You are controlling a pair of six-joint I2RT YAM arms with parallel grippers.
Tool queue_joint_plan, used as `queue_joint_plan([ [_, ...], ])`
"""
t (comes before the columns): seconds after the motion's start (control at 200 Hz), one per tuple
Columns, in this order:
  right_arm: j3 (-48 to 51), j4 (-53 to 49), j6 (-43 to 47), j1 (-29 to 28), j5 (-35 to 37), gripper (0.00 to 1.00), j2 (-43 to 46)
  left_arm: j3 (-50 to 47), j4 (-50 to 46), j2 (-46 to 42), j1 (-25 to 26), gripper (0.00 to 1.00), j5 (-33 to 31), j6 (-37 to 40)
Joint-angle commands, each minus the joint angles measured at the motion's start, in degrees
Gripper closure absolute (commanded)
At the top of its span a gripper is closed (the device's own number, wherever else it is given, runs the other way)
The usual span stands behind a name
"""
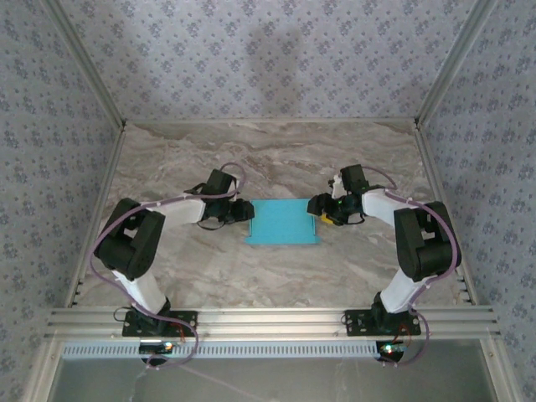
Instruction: Fold the paper box
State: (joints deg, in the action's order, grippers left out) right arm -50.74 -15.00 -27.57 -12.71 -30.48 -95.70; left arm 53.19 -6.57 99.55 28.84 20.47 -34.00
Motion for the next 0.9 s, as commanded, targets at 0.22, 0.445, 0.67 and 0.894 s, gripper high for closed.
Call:
queue_joint_plan([
  [0.22, -0.84, -2.25, 1.56, 0.67, 1.31, 0.22, -1.88, -0.54, -4.17, 2.40, -0.76, 0.75, -4.53, 2.96],
  [0.445, -0.79, 0.28, 0.77, 1.10, -4.78, 0.23, -4.36, -1.46, -5.94, 2.05, -0.85, 0.80, -7.80, 5.79],
  [0.67, 1.58, 7.27, -3.17, 2.41, -14.22, 0.22, -4.63, -1.99, -6.55, 2.14, -1.16, 0.84, -9.82, 7.63],
  [0.894, 1.51, 11.50, -5.74, -0.56, -21.10, 0.19, -7.88, -2.44, -5.92, 2.59, -1.30, 0.87, -9.51, 8.24],
])
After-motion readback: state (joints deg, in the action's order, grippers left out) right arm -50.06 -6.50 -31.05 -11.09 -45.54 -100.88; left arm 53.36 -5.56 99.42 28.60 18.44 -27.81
